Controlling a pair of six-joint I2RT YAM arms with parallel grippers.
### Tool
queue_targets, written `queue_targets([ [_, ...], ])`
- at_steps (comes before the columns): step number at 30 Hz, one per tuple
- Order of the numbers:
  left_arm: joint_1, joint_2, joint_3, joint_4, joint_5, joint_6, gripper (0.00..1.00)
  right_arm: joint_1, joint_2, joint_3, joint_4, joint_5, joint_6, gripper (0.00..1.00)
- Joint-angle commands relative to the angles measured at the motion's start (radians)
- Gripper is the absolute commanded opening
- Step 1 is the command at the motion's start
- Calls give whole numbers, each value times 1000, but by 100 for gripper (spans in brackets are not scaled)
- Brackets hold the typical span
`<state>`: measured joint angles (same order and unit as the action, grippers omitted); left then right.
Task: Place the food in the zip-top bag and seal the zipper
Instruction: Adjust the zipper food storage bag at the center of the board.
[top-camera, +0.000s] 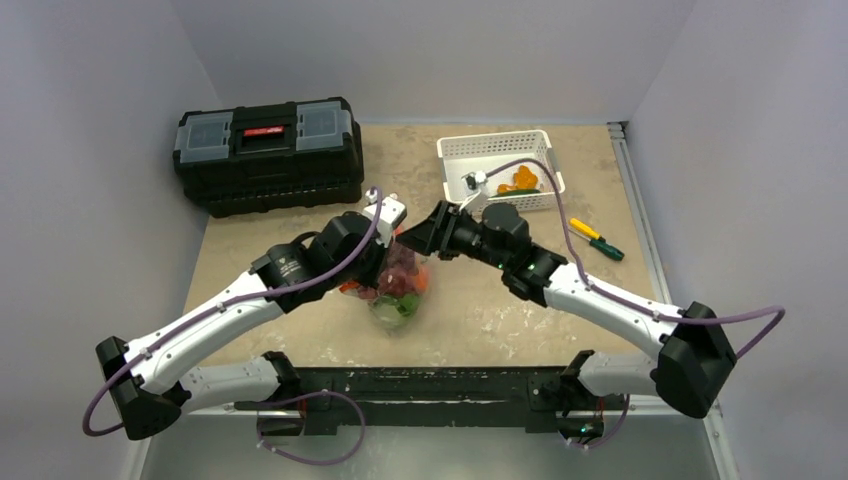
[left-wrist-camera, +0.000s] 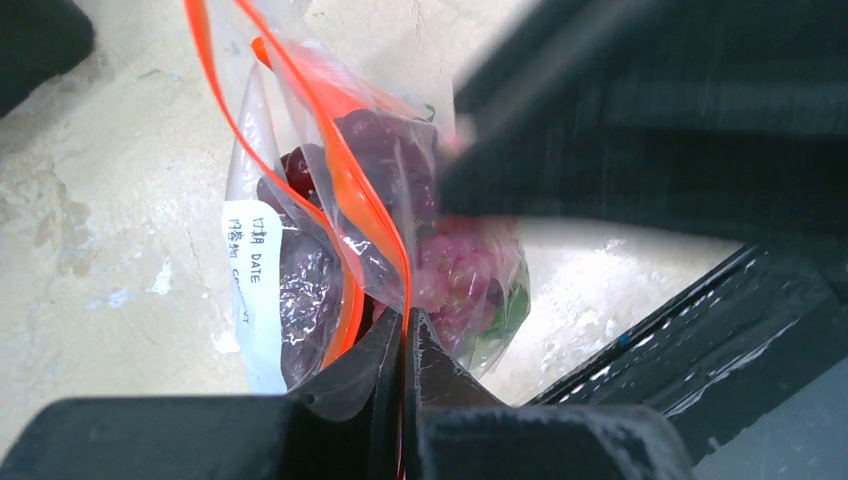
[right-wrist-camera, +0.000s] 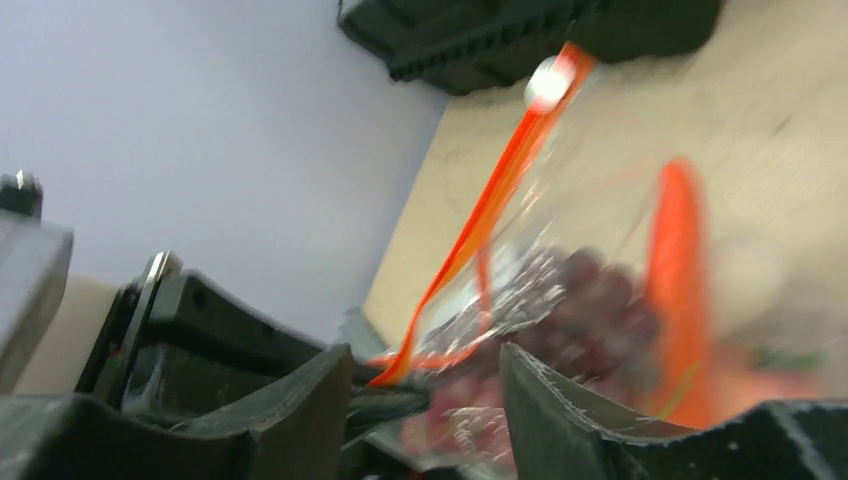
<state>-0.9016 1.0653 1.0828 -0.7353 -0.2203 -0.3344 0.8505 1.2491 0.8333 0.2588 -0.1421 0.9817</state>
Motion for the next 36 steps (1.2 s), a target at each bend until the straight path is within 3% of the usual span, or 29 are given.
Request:
queue_targets([
  [1,1,-13,62,-28,63,172,0,-201,-53,68,-38,-246,-351,57],
  [5,1,-84,49,-21,141,321,0,-333,-26,75,2,-456,-585,60],
  [8,3,-136,46,-15,185,410,0,-397,40,39,156,-679,-572,65],
  [10,3,-161,50,-12,214,439,0,-418,93,-1,348,-827,-524,68],
  [13,2,-172,57,-17,276,455,0,-420,193,4,480,-911,-505,79],
  [17,3,-157,55,-34,285,448,0,-413,338,96,593,-1018,-409,84],
  [23,3,-146,36,-27,282,417,0,-366,511,254,580,-1095,-392,87],
  [26,3,-135,36,-27,244,379,0,-341,553,303,569,-1041,-342,86],
  [28,3,-111,51,-53,212,345,0,-336,531,300,509,-919,-301,86],
  [32,3,-74,69,-96,185,233,0,-278,408,330,69,-455,-286,88],
  [36,3,-72,48,-55,214,199,0,-174,319,388,-207,-162,-207,88],
])
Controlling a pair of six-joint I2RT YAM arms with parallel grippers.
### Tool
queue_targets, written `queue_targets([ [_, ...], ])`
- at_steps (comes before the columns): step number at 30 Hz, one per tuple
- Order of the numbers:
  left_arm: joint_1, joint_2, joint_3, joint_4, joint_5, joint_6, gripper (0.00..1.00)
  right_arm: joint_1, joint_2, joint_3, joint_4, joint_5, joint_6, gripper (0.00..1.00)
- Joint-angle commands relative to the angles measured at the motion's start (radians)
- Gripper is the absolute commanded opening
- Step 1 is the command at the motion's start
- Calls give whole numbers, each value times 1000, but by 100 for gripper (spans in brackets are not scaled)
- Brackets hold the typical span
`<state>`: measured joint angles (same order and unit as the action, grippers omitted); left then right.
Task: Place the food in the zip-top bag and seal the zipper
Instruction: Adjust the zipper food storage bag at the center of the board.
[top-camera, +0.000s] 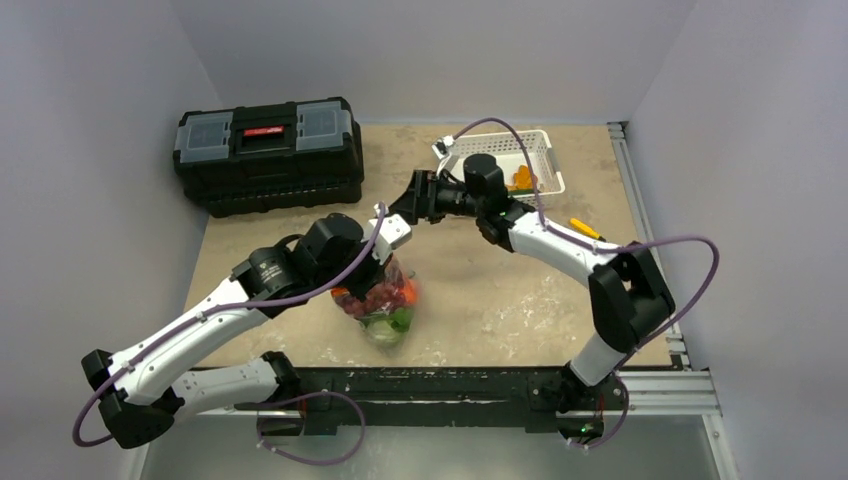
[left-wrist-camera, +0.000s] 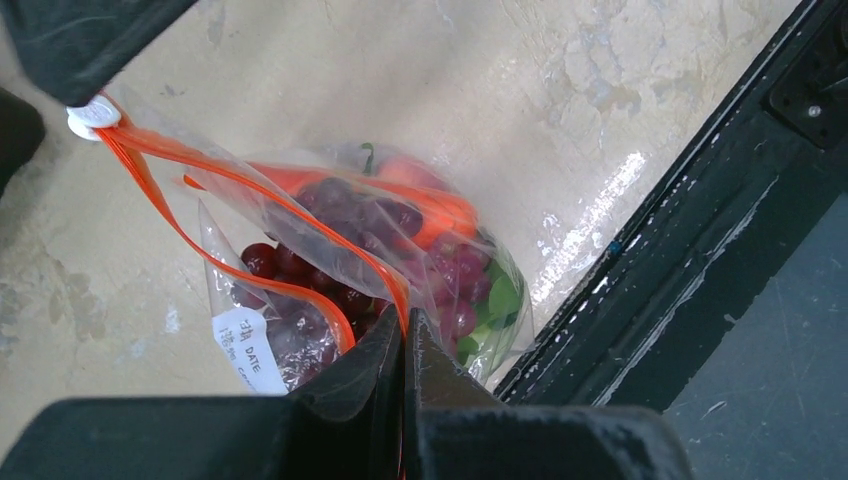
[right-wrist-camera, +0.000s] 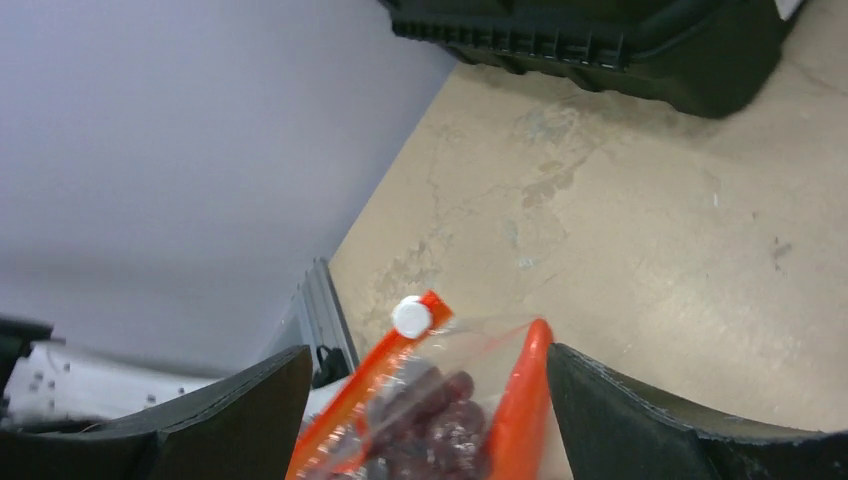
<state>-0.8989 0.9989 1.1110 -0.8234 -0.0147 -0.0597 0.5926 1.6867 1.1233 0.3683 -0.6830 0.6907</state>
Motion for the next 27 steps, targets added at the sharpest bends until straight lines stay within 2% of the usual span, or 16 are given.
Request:
queue_targets([
  [1,0,-5,20,38,10,-80,0,95,-130,109,-358,414,102,87],
  [4,0,-2,23,43,10,-85,0,134,-150,106,-358,493,93,87],
  [8,0,2,36,45,10,-91,0,208,-91,193,-466,535,46,84],
  [12,0,4,51,28,36,-102,0,271,-87,191,-510,716,30,78],
  [18,0,1,50,8,43,-125,0,314,-96,200,-559,812,-6,68],
  [21,0,10,59,2,52,-139,0,317,-105,178,-521,775,1,49],
  [23,0,18,75,-13,56,-152,0,318,-119,156,-478,739,8,32],
  [25,0,25,99,-37,52,-166,0,319,-148,107,-408,719,21,8],
  [26,0,27,113,-52,53,-171,2,318,-164,88,-377,714,27,0],
  [27,0,29,125,-66,54,-174,8,317,-182,66,-336,712,34,0],
])
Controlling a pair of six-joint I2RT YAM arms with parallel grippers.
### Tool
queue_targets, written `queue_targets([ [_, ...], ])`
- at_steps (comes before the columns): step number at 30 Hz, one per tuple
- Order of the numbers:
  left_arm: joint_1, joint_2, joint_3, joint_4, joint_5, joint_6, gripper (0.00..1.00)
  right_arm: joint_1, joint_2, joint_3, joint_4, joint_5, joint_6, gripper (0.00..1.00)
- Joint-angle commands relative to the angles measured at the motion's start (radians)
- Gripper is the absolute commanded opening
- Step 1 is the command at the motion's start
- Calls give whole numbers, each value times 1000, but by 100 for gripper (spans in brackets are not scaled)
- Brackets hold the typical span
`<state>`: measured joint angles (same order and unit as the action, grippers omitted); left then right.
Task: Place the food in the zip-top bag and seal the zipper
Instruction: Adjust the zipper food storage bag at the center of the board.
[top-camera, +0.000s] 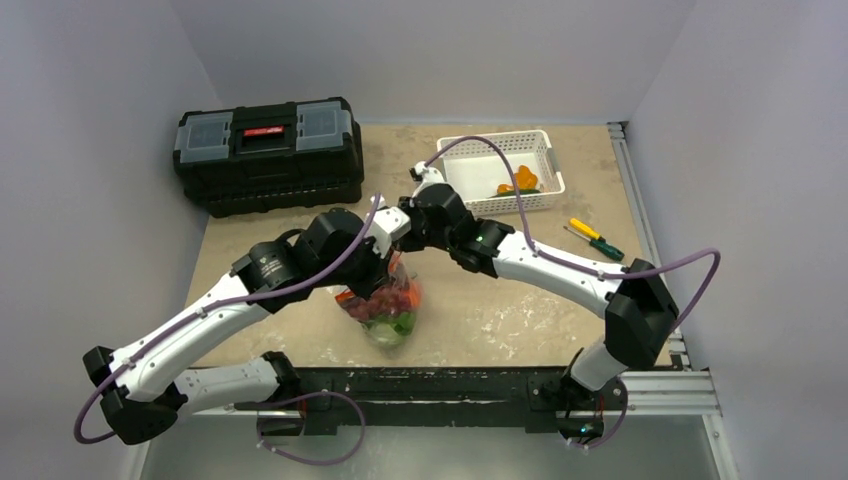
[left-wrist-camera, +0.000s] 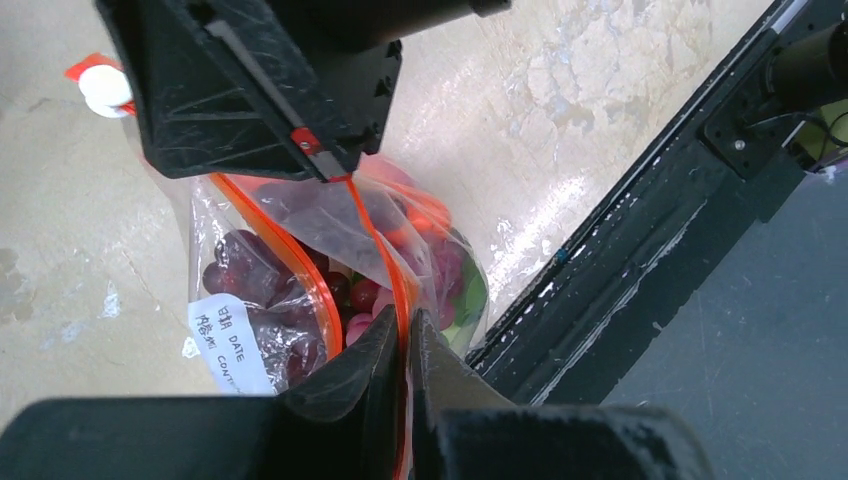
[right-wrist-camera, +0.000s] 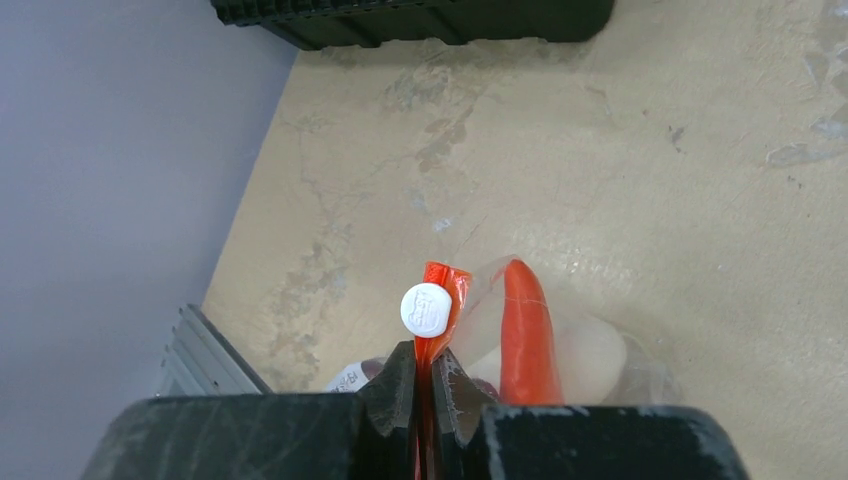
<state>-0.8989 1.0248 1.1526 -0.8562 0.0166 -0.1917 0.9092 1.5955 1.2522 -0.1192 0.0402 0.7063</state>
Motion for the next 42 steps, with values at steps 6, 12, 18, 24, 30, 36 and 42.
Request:
queue_targets([
  [6,1,-29,192,-141,-67,-92,51,-1,-209,-206,376,-72,53,0],
  [12,21,-30,271,-182,-262,-170,59,-2,-300,-334,563,-95,64,0],
  [18,44,76,270,-206,-348,-171,55,-3,-328,-331,485,-22,117,0],
  [24,-35,133,244,-186,-441,-275,61,-1,-313,-288,373,45,239,0],
  [30,-147,181,251,-225,-545,-361,52,1,-326,-277,333,98,296,0],
  [36,-204,236,237,-269,-505,-398,46,0,-325,-271,332,106,294,0],
  [42,-216,183,147,-197,-397,-411,47,0,-320,-281,340,105,296,0],
])
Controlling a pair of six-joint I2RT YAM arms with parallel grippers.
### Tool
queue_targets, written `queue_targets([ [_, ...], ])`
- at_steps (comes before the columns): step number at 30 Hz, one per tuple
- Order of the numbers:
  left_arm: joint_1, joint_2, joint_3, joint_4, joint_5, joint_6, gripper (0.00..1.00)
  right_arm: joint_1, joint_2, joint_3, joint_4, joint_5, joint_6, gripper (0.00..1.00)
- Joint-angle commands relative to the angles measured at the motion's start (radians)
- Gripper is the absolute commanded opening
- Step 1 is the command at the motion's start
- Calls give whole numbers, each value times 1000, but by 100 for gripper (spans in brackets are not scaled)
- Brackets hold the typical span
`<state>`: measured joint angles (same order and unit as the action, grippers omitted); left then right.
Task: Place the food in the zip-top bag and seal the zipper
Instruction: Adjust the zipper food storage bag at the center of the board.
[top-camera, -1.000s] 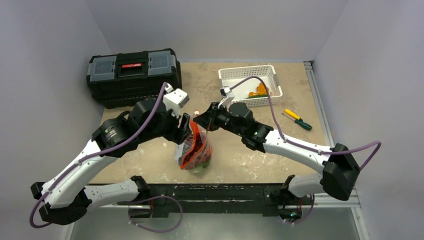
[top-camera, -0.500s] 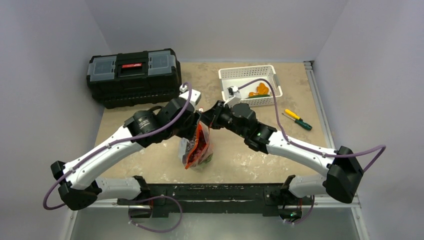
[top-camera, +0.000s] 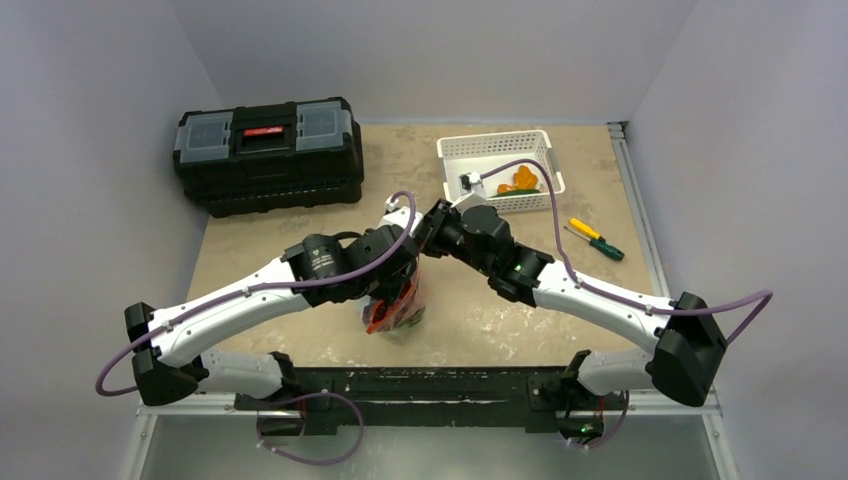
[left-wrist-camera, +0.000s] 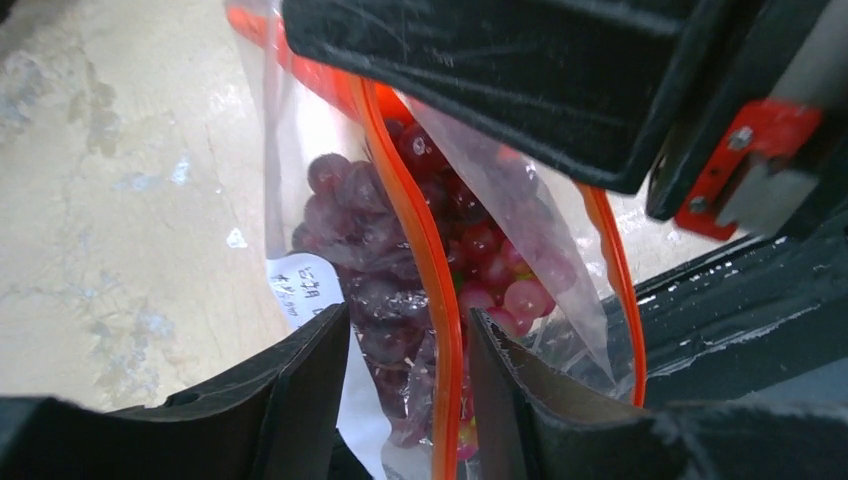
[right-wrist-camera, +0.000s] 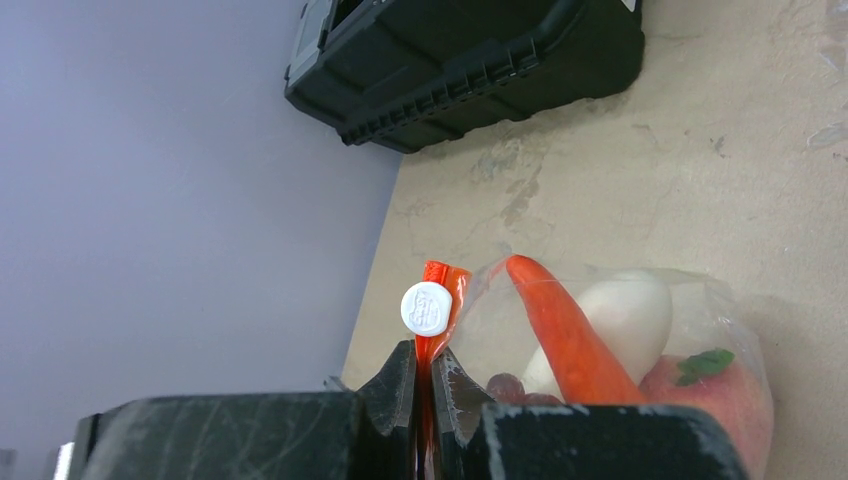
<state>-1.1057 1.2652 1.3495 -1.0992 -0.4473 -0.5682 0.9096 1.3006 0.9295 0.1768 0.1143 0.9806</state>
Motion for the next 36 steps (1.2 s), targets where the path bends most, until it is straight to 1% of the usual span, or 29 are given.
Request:
queue_targets([
  [1,-10,-66,-60,54,80,-35,48,0,-24,40,49,29,21,0],
  [7,-50,-57,-78,12,53,-17,55,0,-24,38,54,32,18,0],
  [10,-87,-48,-74,-12,15,-14,57,0,-22,37,58,30,19,0],
  [12,-111,-35,-67,-43,-46,-23,57,0,-21,35,60,26,19,0],
  [13,-122,-27,-61,-62,-79,-27,54,0,-21,34,59,27,20,0],
  [17,-172,21,-21,-154,-225,-51,47,0,-21,31,58,34,20,0],
  [19,-193,47,1,-191,-274,-63,43,0,-21,31,58,33,21,0],
  [20,-207,56,11,-202,-292,-66,40,0,-20,31,59,32,21,0],
  [22,-223,67,28,-212,-329,-77,28,0,-18,32,59,29,21,0],
  [24,-227,58,32,-201,-343,-76,13,-1,-15,33,58,24,15,0],
  [26,-227,31,23,-175,-352,-73,0,0,-15,33,65,15,-12,0],
  [27,-227,9,10,-145,-352,-70,0,-1,-16,32,71,4,-35,0],
  [28,-227,-26,-14,-99,-339,-56,0,-1,-18,33,78,-21,-57,3],
  [29,-227,-63,-48,-38,-318,-29,0,-4,-20,38,86,-62,-111,11],
  [31,-225,-156,-127,85,-256,10,0,-27,-26,64,68,-121,-245,31],
  [32,-224,-200,-166,145,-224,26,0,-45,-29,80,64,-174,-320,40],
  [34,-217,-278,-235,224,-179,30,0,-99,-35,94,70,-336,-462,51],
  [36,-203,-329,-277,269,-143,31,0,-162,-42,99,76,-485,-551,61],
])
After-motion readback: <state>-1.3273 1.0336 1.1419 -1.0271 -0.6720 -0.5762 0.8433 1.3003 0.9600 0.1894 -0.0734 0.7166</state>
